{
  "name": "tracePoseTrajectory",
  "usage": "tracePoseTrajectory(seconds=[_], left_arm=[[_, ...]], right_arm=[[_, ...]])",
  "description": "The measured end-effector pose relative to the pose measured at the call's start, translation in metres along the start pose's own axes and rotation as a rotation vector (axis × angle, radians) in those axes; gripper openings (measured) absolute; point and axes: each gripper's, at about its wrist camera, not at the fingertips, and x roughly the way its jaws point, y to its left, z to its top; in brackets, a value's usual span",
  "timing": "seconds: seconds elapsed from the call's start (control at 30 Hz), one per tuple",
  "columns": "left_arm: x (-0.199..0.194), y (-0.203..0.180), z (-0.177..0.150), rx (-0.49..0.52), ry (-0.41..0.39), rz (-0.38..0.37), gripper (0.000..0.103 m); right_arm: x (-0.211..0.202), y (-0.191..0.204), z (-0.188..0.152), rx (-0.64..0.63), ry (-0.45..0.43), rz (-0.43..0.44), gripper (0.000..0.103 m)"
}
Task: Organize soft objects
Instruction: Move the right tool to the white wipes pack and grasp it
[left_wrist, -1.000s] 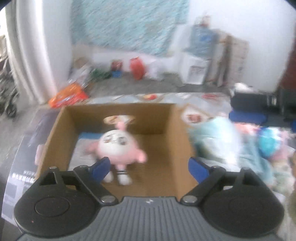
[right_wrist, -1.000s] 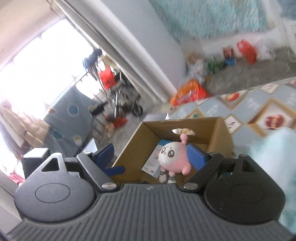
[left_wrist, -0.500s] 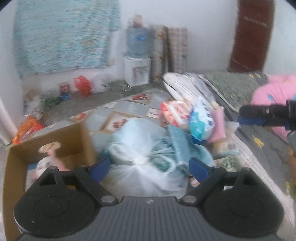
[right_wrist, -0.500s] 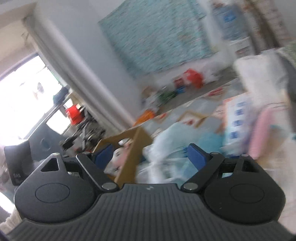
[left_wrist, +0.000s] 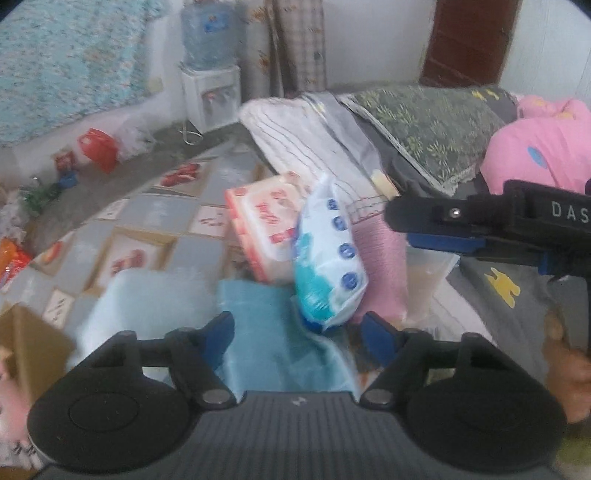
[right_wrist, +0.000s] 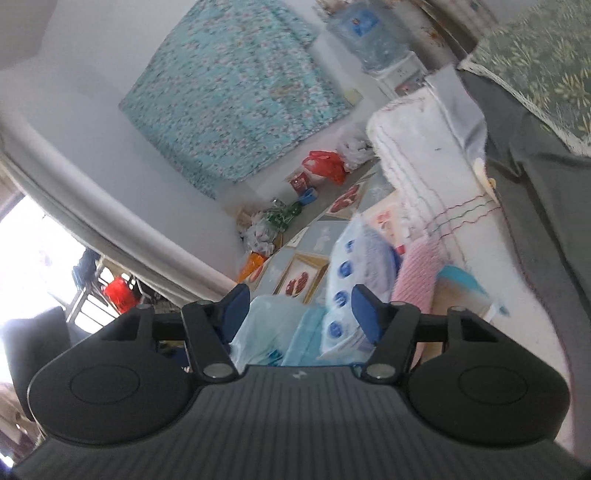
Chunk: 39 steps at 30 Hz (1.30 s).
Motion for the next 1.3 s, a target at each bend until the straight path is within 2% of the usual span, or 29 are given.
tracePoseTrajectory(seconds=[0.27,0.33,0.47,0.63,0.8,1.0,1.17,1.3], left_arm=[[0.061,-0.018,0.034,-0.012,0.059,-0.004,0.069],[0.071,-0.017,0.038,-0.030,0.071,-0.006,0.065],[0.081,-0.018,0.041,-0.052,0.080,-0.029,0.049],[0.074,-0.026,0.037,-0.032,0.044,0.026,0.039],[0.048,-0.026,0.035,-0.048,0.001,0.037,0.036],[-0.023,-0.026,0.015,-0.044,-0.087,0.044,0.035],[-0.090,-0.019,-0.030,-0.059,-0.152,0.017,0.036],[-0.127,-0.007,-0.078,-0.126,-0.164,-0.024,0.036]], right_arm=[[0.018,-0.037,0.017,0.059,-0.018,0.023,0.061],[0.019,-0.041,0.017,0.063,-0.016,0.028,0.061],[0.022,-0.049,0.016,0.077,-0.011,0.044,0.062],[0.021,-0.053,0.014,0.091,-0.016,0.064,0.062],[0.012,-0.045,0.011,0.092,-0.026,0.084,0.062],[-0.016,-0.003,-0.009,0.034,-0.033,0.140,0.062],[-0.036,0.040,-0.046,-0.015,0.007,0.220,0.062],[-0.047,0.064,-0.082,-0.016,0.060,0.285,0.062]])
